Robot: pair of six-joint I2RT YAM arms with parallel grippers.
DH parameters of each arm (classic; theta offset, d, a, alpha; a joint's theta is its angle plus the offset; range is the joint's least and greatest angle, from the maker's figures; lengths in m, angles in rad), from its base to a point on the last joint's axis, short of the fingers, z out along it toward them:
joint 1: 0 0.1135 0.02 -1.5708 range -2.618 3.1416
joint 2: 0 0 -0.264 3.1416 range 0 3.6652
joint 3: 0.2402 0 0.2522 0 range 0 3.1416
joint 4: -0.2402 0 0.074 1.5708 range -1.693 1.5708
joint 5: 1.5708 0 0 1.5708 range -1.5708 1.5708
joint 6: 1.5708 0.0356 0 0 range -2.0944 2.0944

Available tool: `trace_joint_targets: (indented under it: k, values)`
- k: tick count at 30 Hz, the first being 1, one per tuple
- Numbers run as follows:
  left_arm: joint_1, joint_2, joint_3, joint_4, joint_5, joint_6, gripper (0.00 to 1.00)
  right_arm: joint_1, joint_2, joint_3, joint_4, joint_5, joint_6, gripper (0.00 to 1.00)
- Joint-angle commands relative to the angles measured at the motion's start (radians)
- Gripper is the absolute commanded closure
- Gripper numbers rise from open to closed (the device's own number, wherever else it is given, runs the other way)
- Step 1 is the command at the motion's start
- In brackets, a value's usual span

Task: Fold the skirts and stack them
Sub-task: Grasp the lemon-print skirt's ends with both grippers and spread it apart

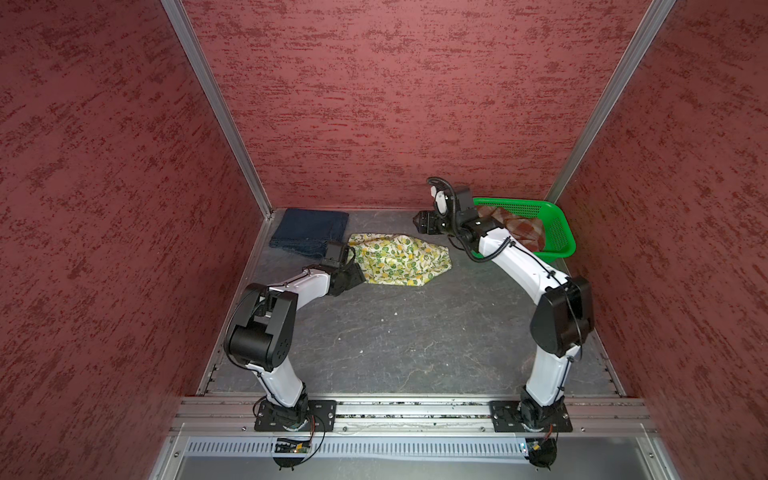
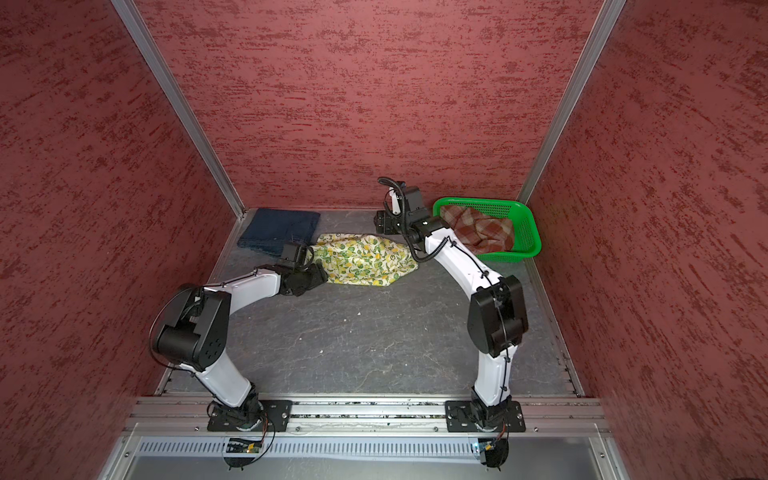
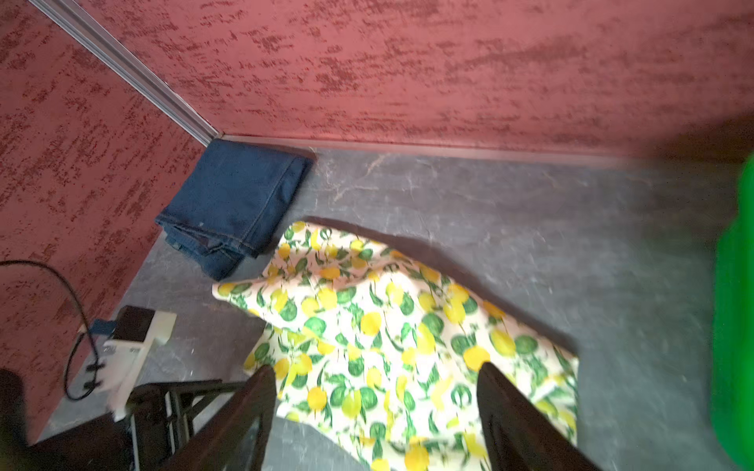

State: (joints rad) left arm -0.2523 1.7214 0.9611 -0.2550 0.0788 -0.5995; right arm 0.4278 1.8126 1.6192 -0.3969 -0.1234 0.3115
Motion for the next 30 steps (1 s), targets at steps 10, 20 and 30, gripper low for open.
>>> trace_joint_targets:
  k: [10, 20, 30]
  values:
    - [-0.002, 0.098, 0.036, 0.003, 0.047, -0.016, 0.34, -0.008, -0.24, -0.457, 0.108, 0.049, 0.152, 0.21]
    - [-0.026, 0.142, 0.123, 0.072, 0.019, 0.015, 0.93, -0.008, -0.272, -0.577, 0.132, 0.05, 0.167, 0.21]
    - [-0.134, -0.133, 0.253, -0.043, -0.071, 0.06, 1.0, -0.007, -0.35, -0.694, 0.28, 0.004, 0.115, 0.22]
